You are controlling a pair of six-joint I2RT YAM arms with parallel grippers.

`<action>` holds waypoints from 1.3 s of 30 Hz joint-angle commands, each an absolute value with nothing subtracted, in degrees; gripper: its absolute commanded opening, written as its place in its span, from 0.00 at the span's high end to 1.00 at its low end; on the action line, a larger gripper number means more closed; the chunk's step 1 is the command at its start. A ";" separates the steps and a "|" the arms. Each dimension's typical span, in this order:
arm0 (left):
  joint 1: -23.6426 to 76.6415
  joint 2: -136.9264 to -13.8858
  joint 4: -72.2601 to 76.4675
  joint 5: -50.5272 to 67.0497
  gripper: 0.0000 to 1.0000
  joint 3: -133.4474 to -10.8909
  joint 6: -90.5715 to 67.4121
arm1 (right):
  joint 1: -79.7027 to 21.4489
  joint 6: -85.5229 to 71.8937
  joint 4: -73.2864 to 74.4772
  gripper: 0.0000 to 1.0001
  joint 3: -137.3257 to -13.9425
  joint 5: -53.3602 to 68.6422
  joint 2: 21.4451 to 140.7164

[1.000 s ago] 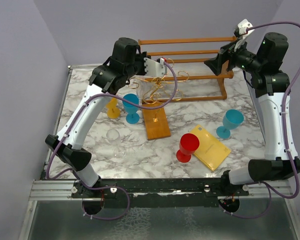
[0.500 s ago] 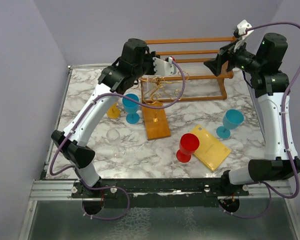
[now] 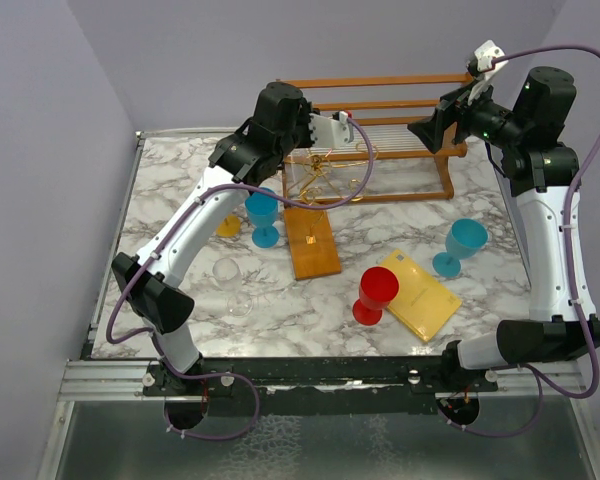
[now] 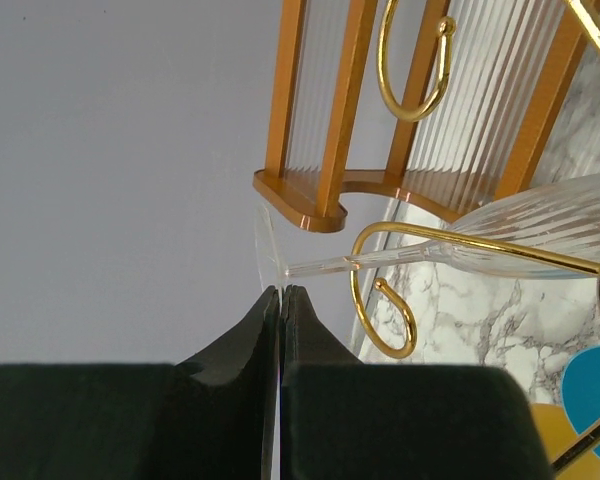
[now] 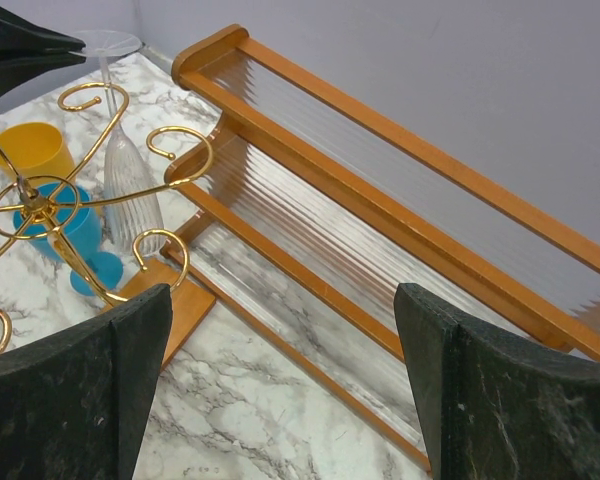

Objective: Place the wine glass upside down on the wine glass rack

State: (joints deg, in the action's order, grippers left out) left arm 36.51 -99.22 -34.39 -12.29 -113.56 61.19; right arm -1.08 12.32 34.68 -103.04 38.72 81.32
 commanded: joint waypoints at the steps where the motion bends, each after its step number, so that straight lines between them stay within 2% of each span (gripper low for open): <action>1: 36.85 -99.27 -32.26 -17.41 1.00 -112.79 60.12 | -1.23 12.39 33.48 0.08 -103.01 40.02 80.14; 10: 36.83 -100.23 -35.10 -22.02 1.00 -114.09 58.76 | -1.23 11.95 33.31 0.08 -102.88 40.51 80.67; 19: 36.83 -97.60 -39.25 -15.79 1.00 -114.02 56.67 | -1.25 12.40 33.20 0.08 -102.39 40.06 80.32; 31: 37.00 -97.73 -42.54 -14.90 1.00 -114.15 55.31 | -1.23 12.48 32.91 0.08 -101.90 39.49 79.96; 39: 37.09 -97.65 -43.95 -14.88 0.94 -114.54 53.99 | -1.23 12.86 32.29 0.08 -101.14 38.68 79.89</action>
